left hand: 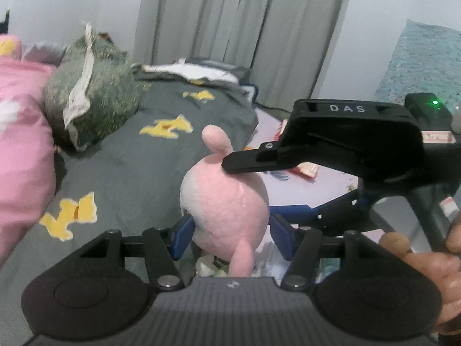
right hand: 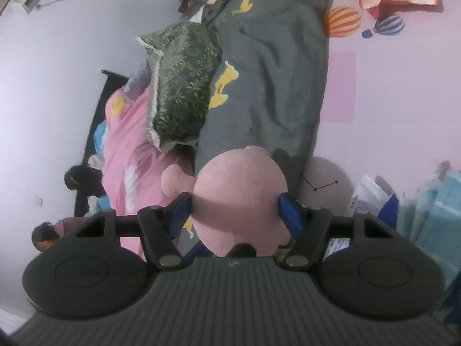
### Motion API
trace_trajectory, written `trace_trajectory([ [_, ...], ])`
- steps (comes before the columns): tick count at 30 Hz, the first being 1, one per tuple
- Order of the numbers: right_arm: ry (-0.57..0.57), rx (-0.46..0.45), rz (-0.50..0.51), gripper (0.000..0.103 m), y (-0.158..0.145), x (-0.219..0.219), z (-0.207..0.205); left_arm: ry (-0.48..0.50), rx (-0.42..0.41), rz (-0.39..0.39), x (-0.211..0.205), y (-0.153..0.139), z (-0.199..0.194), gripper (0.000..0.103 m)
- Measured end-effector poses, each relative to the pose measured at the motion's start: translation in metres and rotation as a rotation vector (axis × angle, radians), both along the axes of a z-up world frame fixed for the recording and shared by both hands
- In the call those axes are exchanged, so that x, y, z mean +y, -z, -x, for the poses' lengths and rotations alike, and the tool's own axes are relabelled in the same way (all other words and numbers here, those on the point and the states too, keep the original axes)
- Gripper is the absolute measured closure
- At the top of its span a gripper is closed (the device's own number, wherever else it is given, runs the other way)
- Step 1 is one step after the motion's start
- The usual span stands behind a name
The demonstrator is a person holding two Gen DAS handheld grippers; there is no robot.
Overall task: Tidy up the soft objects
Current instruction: 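Move the right gripper back over the pile beside the pink plush toy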
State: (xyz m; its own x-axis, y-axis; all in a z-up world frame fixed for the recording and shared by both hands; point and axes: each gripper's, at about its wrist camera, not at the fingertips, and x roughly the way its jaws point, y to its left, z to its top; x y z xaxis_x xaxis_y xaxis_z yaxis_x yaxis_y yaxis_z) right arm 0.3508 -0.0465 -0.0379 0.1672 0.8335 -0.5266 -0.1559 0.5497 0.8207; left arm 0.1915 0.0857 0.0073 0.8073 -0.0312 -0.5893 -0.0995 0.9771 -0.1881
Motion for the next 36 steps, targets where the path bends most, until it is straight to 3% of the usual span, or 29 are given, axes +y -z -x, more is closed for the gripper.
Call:
trace_trajectory([
  [14,0.130,0.021,-0.083,0.036,-0.021,-0.058,-0.005,0.111,-0.062,0.032,-0.036,-0.027,-0.018,0.041],
  [21,0.266,0.053,-0.033,0.037,-0.004,-0.096,-0.021,0.135,0.043,0.014,-0.044,0.001,-0.039,0.042],
  [25,0.236,0.074,-0.010,0.037,0.002,-0.103,-0.014,0.139,0.155,-0.015,-0.040,0.017,-0.042,0.044],
  [30,0.110,0.144,0.066,0.037,0.015,-0.076,-0.008,0.198,0.266,-0.058,-0.042,0.034,-0.042,0.044],
  [36,0.004,0.208,0.239,0.038,0.031,-0.052,-0.007,0.212,0.316,-0.072,-0.032,0.045,-0.040,0.044],
])
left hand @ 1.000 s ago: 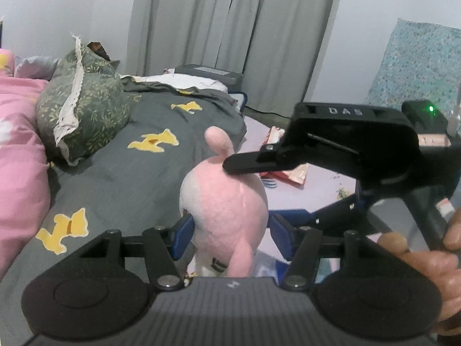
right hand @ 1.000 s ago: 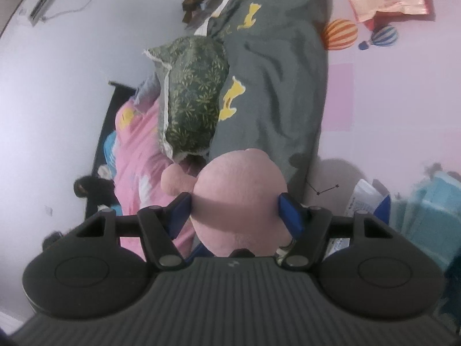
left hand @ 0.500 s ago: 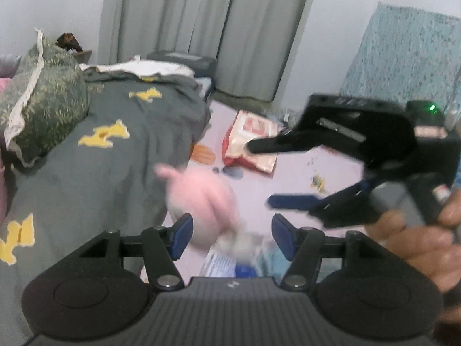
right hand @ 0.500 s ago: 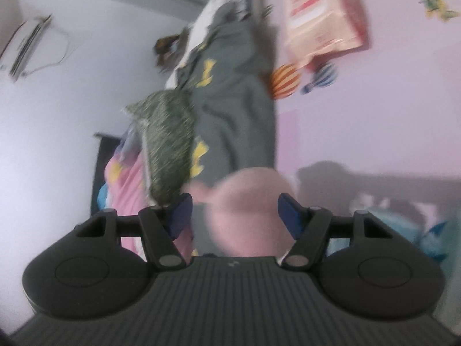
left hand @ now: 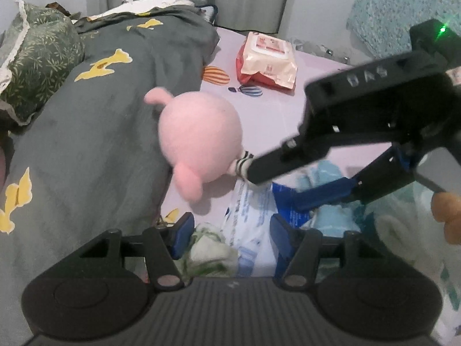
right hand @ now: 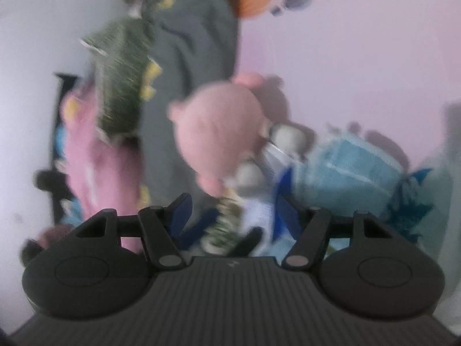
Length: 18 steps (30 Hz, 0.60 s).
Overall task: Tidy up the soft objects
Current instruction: 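Move the right gripper back over the pile beside the pink plush toy, then grasp the blue-and-white wipes pack with the right gripper and lift it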
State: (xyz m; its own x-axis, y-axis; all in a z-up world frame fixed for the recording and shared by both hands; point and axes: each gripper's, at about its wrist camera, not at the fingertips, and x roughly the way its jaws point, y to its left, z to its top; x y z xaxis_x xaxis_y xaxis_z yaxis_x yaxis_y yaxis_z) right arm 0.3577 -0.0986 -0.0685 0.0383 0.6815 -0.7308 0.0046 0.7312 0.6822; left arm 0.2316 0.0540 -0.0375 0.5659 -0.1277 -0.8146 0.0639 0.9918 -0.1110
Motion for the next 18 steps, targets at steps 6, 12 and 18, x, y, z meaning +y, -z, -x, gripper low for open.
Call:
trace_trajectory([
  [6,-0.033,0.015,0.085,0.036,-0.004,-0.004,0.001,0.040,0.038,-0.020,0.002,0.004,-0.008,0.041],
  [12,-0.063,0.042,0.137,0.033,0.000,0.006,-0.008,0.048,0.086,-0.003,0.000,0.010,-0.026,0.039],
  [18,-0.099,0.064,0.196,0.033,-0.005,0.005,-0.014,0.105,0.127,-0.010,-0.004,0.007,-0.037,0.040],
])
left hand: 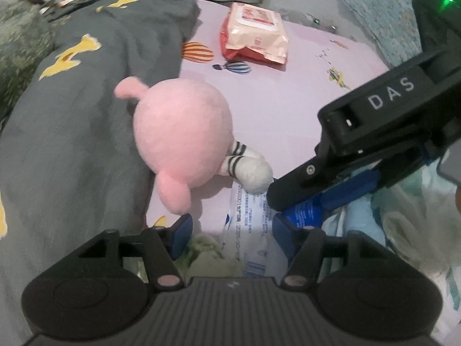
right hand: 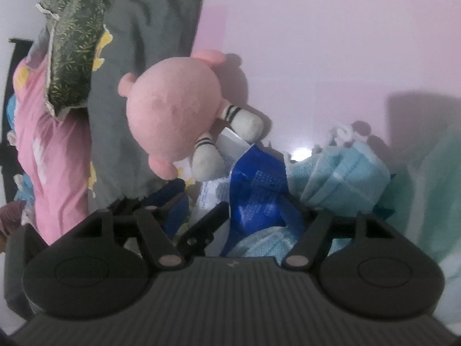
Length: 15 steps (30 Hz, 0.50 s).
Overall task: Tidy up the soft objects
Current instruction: 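Grasp the blue-and-white wipes pack with the right gripper and lift it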
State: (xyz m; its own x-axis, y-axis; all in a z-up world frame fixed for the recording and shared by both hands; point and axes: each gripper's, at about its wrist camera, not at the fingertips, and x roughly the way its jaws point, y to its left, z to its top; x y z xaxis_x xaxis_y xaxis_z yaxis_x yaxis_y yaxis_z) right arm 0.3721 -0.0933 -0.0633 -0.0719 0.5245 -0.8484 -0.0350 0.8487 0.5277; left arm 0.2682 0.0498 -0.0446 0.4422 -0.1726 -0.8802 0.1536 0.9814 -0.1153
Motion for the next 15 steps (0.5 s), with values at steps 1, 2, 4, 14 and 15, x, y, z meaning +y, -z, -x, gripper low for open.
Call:
trace_trajectory([
  [1,0.003,0.002,0.003,0.033,0.000,-0.003,-0.001,0.017,0.001,-0.007,-0.002,0.000,-0.001,0.040],
  [2,0.011,0.002,0.004,0.032,-0.001,-0.006,-0.002,0.030,0.005,-0.011,-0.003,0.000,-0.002,0.040],
  [4,0.027,0.005,-0.013,0.031,0.000,-0.013,-0.003,0.039,0.023,-0.008,-0.004,0.002,-0.006,0.038],
  [14,0.107,-0.003,-0.082,0.030,0.006,-0.036,0.001,0.019,0.162,0.078,0.013,0.005,-0.028,0.032],
  [15,0.112,-0.002,-0.085,0.030,0.006,-0.039,0.001,0.014,0.160,0.090,0.016,0.002,-0.027,0.032],
])
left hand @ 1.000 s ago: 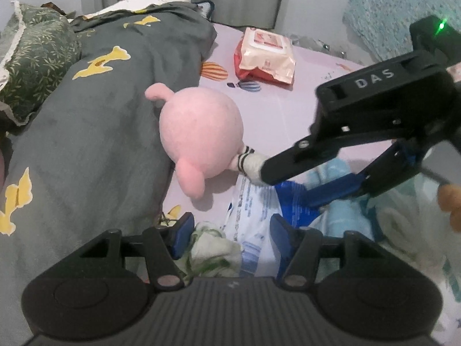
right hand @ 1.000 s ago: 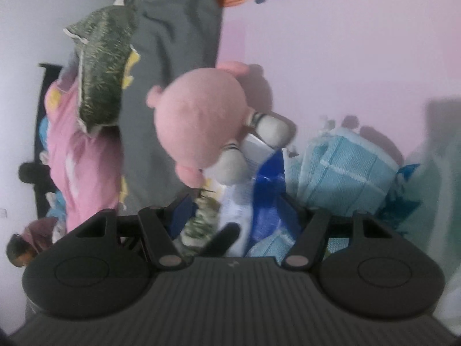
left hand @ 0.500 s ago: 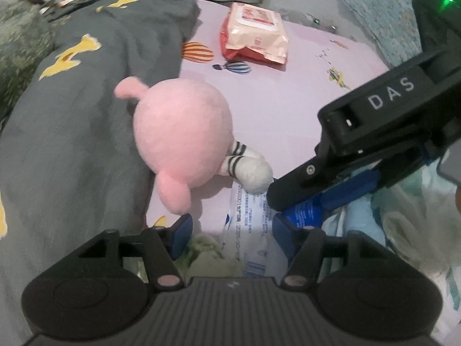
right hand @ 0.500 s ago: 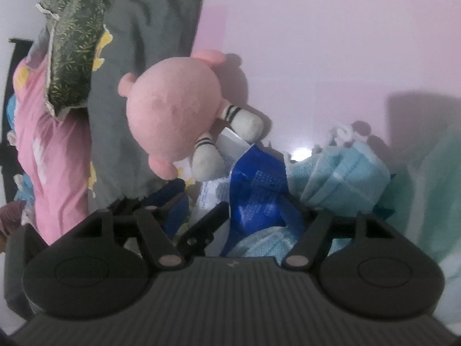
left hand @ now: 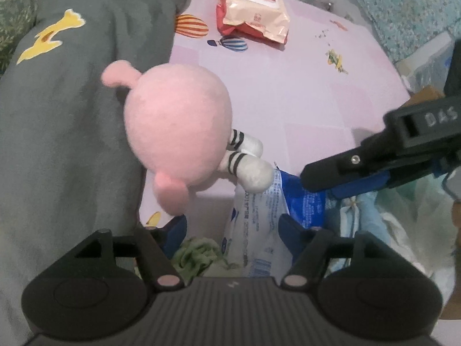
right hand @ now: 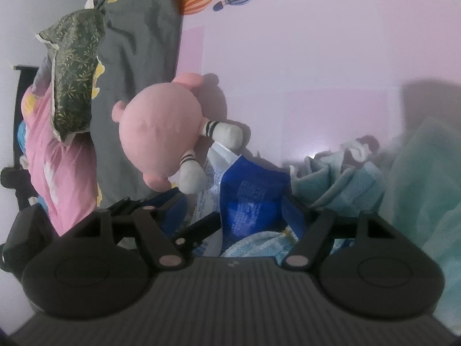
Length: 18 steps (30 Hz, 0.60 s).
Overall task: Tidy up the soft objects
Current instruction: 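Grasp the blue-and-white wipes pack with the right gripper and lift it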
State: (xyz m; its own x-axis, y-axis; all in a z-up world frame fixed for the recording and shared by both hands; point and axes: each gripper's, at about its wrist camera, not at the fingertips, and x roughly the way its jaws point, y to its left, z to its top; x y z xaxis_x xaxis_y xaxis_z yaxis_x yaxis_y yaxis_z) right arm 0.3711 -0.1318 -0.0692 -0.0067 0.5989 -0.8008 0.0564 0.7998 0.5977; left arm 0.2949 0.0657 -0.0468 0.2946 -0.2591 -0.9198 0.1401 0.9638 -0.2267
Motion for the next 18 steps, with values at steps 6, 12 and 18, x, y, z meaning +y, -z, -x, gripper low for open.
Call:
trace_trajectory([
  [6,-0.020,0.015,0.037,0.029,0.012,0.007,-0.007,0.011,-0.033,0.062,-0.005,-0.012,0.010,0.031],
  [12,-0.096,0.041,0.083,0.020,0.028,0.034,-0.017,0.044,-0.011,0.020,-0.023,0.003,0.012,0.031],
  [18,-0.112,0.028,0.016,0.008,0.027,0.044,-0.015,0.027,0.013,0.054,-0.021,0.010,0.004,0.031],
])
